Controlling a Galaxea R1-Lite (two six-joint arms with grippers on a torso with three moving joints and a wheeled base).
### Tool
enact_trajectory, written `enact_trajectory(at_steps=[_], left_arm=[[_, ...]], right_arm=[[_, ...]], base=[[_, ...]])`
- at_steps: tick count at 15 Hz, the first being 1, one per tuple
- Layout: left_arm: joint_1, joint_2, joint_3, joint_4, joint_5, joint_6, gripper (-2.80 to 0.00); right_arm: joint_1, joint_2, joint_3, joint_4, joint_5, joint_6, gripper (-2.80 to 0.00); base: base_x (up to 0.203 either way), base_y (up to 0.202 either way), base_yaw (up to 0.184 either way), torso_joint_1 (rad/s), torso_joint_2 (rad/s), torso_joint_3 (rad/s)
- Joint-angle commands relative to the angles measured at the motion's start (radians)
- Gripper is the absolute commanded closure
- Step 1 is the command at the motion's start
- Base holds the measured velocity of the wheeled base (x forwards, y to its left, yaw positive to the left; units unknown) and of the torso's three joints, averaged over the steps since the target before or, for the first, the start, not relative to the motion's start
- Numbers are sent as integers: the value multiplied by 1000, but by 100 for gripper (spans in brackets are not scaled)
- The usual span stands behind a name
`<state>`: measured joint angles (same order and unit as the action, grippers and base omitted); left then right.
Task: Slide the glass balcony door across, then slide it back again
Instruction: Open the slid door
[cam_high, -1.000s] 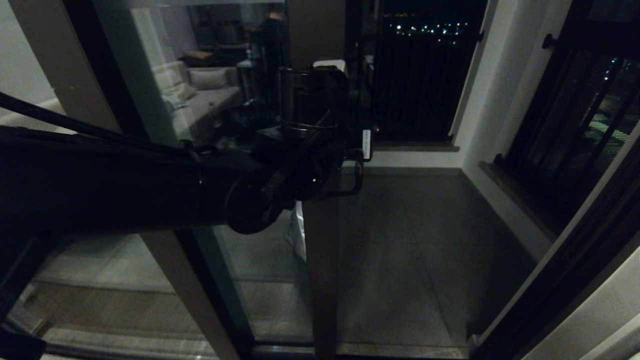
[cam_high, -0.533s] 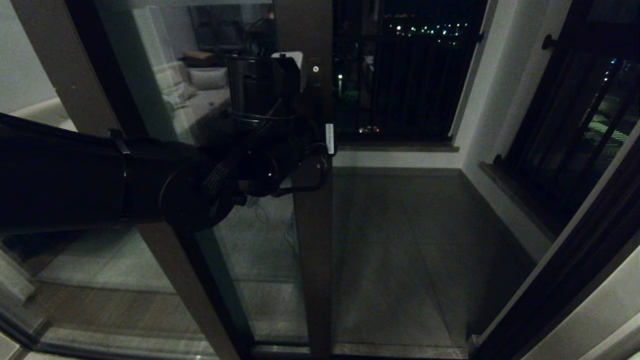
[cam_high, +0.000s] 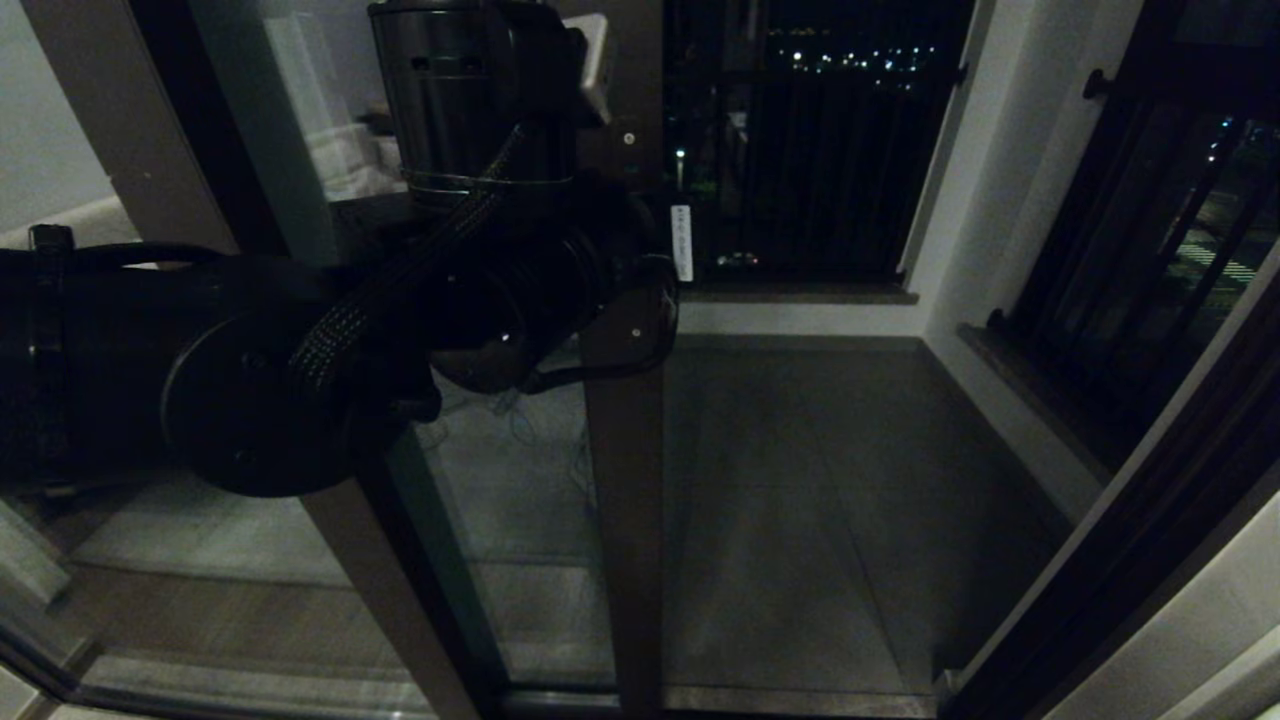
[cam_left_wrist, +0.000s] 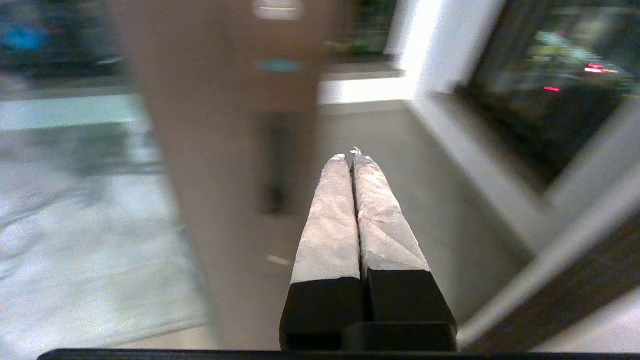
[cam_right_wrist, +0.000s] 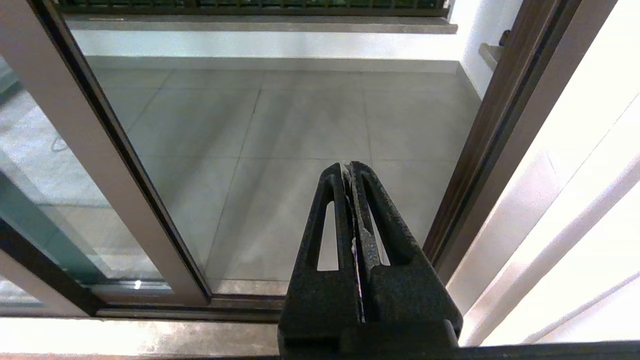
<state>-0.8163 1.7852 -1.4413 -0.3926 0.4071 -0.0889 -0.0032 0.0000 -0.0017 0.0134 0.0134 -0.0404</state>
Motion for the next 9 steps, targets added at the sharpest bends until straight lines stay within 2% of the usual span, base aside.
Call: enact_trajectory(at_steps=[1, 2, 4, 9], left_arm=[[-112, -60, 74, 4, -48, -2, 0], [-143, -60, 88, 16, -68, 0, 0], [-139, 17, 33, 15, -70, 0, 0], [-23, 313, -399, 42, 2, 17, 0]], right_arm=[[0, 0, 0, 0, 0, -1, 0], [0, 0, 0, 0, 0, -1, 0], [0, 0, 0, 0, 0, -1, 0], [0, 0, 0, 0, -1, -1, 0]], base=[[0, 0, 0, 0, 0, 0], [0, 0, 0, 0, 0, 0], [0, 0, 0, 0, 0, 0], [0, 0, 0, 0, 0, 0]])
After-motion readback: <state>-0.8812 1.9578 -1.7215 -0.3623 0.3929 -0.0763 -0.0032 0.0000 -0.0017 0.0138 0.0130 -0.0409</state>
